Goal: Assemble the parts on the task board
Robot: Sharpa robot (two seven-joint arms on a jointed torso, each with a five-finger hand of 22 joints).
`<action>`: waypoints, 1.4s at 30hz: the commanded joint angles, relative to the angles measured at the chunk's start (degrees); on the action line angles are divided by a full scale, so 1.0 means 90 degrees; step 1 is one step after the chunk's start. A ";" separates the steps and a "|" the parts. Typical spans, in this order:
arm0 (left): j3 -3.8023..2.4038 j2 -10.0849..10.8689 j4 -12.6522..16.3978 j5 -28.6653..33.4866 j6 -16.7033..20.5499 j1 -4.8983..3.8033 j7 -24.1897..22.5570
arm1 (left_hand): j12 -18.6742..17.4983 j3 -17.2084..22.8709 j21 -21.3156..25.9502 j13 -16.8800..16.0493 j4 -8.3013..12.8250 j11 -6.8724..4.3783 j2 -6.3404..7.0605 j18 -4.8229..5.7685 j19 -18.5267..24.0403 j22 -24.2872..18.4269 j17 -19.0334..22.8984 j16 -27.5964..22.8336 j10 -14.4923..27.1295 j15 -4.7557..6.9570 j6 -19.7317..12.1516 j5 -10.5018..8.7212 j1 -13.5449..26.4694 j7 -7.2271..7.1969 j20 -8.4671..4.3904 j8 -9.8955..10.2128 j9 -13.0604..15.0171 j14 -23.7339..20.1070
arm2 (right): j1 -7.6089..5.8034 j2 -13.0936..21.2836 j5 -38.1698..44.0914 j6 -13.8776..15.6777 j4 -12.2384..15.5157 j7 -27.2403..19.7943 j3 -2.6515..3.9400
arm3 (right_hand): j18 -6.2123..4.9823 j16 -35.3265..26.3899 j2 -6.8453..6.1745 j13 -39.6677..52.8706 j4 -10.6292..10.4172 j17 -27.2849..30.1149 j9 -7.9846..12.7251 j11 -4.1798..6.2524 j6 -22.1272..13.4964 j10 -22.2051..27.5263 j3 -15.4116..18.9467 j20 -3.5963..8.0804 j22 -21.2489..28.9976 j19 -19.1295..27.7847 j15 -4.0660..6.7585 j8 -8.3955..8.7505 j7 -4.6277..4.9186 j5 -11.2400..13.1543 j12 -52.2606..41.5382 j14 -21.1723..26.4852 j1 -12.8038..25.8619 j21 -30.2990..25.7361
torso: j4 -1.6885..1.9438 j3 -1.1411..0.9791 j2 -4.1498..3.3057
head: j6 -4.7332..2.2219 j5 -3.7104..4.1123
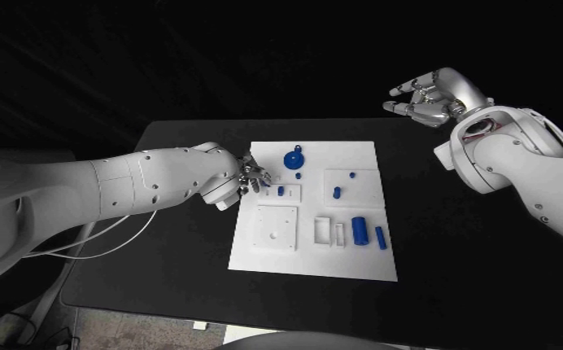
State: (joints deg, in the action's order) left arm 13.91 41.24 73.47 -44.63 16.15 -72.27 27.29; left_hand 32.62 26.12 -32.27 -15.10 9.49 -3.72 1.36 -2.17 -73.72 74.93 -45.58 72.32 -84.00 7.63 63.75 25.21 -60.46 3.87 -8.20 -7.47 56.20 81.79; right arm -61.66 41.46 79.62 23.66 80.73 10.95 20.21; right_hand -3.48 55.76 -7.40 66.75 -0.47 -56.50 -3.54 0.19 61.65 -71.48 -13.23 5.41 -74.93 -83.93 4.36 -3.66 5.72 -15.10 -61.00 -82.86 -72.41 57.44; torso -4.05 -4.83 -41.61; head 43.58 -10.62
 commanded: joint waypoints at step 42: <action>-0.0005 -0.0217 -0.0163 -0.0901 -0.0273 0.0205 0.0131 | 0.0034 0.0173 -0.0063 0.0108 0.0088 -0.0042 -0.0050 -0.0084 0.0003 0.0105 0.0095 0.0033 -0.0305 -0.0008 0.0569 -0.0028 -0.0026 -0.0519 0.0011 -0.0082 0.0030 0.0035 | 0.0013 0.0006 -0.0009 -0.0111 0.0005 -0.0035 0.0002 | -0.0076 -0.0030 -0.0014 0.0008 -0.0002 -0.0001 -0.0003 -0.0002 0.0008 0.0005 -0.0033 -0.0017 -0.0832 -0.0187 -0.0014 0.0015 0.0000 -0.0010 0.0020 0.0005 0.0001 -0.0021 | 0.0012 0.0005 -0.0015 | 0.0023 0.0052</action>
State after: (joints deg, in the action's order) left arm 13.86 39.43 72.00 -51.52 14.72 -70.56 28.58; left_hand 32.62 26.50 -32.48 -14.18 9.41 -3.77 1.28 -2.16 -73.71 74.91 -44.77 72.32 -83.95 7.43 63.95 25.00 -60.53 4.06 -8.20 -7.96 56.42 81.78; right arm -61.58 41.49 79.52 23.34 80.70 10.95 20.21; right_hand -3.48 55.75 -7.40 66.75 -0.47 -56.49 -3.54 0.19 61.65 -71.48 -13.23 5.42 -74.91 -83.93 4.36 -3.66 5.72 -15.10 -61.00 -82.86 -72.41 57.44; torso -3.97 -4.79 -41.74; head 43.78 -10.19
